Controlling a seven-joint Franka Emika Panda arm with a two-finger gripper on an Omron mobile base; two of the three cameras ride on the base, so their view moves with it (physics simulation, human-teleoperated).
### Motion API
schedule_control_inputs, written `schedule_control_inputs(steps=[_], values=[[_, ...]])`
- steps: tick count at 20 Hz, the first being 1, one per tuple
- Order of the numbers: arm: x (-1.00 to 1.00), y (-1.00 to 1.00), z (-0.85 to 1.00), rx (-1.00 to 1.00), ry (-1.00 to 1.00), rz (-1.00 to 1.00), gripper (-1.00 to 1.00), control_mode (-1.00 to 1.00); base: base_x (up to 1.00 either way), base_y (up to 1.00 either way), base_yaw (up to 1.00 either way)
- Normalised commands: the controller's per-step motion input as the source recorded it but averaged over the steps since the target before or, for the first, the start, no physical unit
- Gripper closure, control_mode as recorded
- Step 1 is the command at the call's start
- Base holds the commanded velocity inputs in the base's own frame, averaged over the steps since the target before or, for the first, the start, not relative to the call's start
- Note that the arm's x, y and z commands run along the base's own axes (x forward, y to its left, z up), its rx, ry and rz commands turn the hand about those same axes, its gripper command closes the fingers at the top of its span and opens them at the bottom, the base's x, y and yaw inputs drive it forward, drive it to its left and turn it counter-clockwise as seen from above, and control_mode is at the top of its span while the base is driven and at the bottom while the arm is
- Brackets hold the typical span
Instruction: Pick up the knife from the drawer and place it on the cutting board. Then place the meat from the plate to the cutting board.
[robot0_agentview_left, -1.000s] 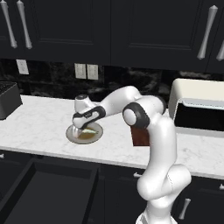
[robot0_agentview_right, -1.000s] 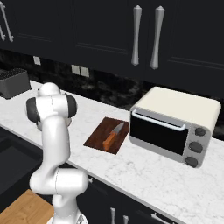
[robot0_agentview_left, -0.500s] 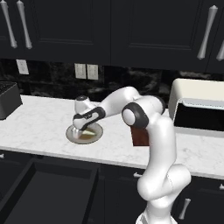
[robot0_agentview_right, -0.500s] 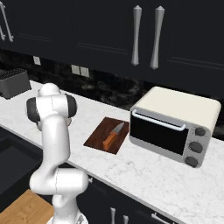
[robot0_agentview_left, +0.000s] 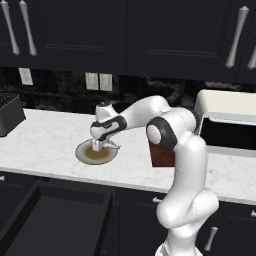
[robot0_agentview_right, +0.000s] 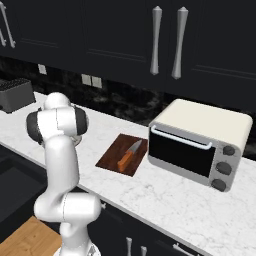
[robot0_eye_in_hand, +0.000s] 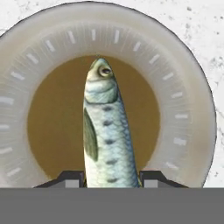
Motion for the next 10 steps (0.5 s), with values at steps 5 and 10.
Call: schedule_control_inputs(steps=[5, 10], values=[[-0.09, -0.96, 0.39, 0.01, 0.01, -0.43, 1.00, -1.00, 0.00, 0.00, 0.00], [-0.04, -0.75, 0.01, 0.00, 0.02, -0.62, 1.00, -1.00, 0.00, 0.00, 0.00]])
